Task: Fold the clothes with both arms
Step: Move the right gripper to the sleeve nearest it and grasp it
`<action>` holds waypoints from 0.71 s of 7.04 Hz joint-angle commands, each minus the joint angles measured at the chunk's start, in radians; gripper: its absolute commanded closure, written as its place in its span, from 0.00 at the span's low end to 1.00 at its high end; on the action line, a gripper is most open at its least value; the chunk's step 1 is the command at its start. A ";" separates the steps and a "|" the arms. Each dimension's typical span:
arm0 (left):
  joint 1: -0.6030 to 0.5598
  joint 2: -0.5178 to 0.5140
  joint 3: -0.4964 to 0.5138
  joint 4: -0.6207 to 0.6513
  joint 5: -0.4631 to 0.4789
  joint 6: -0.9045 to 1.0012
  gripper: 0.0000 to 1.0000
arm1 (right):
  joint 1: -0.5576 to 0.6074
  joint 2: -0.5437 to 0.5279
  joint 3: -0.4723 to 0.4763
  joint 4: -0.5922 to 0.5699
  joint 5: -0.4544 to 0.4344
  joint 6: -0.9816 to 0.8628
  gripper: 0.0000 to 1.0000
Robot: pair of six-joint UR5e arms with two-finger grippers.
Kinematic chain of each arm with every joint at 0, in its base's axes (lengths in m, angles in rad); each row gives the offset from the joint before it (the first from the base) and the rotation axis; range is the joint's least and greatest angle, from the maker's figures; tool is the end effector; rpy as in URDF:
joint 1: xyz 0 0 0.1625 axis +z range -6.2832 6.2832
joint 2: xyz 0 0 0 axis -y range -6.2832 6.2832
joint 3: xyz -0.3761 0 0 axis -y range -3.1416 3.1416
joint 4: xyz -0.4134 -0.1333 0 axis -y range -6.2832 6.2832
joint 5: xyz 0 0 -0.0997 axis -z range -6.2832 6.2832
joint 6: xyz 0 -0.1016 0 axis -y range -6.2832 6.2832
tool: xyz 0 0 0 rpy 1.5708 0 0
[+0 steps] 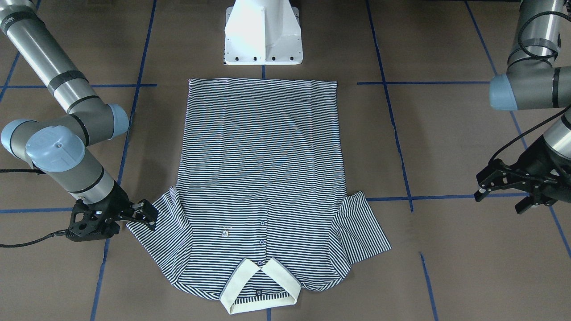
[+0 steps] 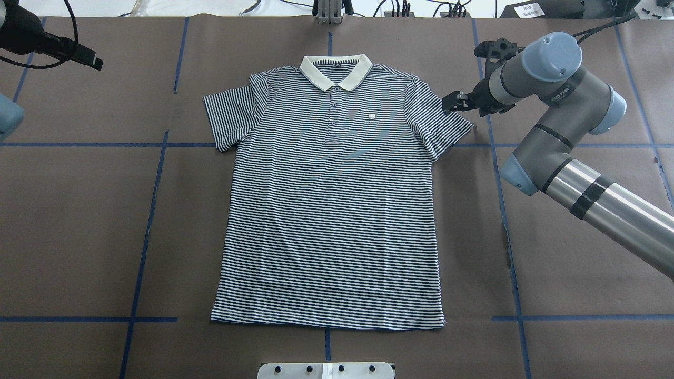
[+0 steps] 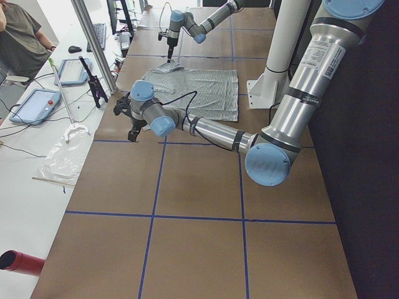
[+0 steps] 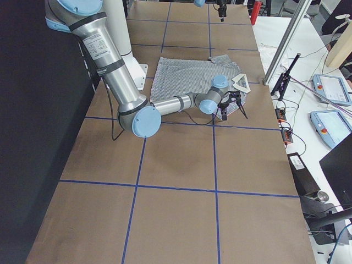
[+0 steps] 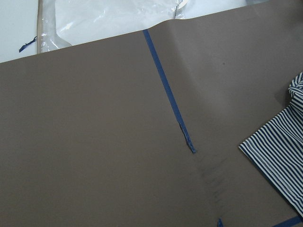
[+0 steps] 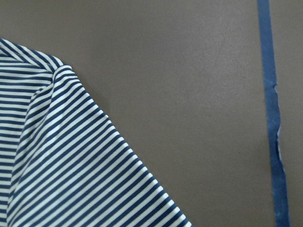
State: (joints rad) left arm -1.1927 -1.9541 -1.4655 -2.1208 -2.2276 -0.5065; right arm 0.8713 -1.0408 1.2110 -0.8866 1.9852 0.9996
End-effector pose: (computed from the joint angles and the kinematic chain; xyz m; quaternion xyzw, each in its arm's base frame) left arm 0.1792 -0.6442 0.3788 0.2178 0.4298 0.0739 0.8731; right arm -0.4013 -0.6205 0.4029 0.1271 -0.4281 0.0489 0.8934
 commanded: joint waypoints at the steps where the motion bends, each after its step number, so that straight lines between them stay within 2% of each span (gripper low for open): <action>1: 0.001 0.001 -0.004 -0.001 -0.001 -0.001 0.00 | -0.003 -0.001 -0.004 -0.008 0.000 -0.003 0.05; 3: -0.001 0.003 -0.006 -0.001 -0.003 -0.001 0.00 | -0.003 0.004 -0.013 -0.041 0.001 -0.004 0.09; 4: -0.001 0.006 -0.006 -0.001 -0.003 -0.001 0.00 | -0.003 0.004 -0.013 -0.043 0.000 -0.003 0.26; 5: -0.002 0.007 -0.010 -0.001 -0.003 -0.003 0.00 | -0.003 0.004 -0.013 -0.043 0.001 -0.003 0.52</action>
State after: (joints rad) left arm -1.1939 -1.9490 -1.4723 -2.1215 -2.2302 -0.5081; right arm 0.8683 -1.0376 1.1986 -0.9254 1.9856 0.9967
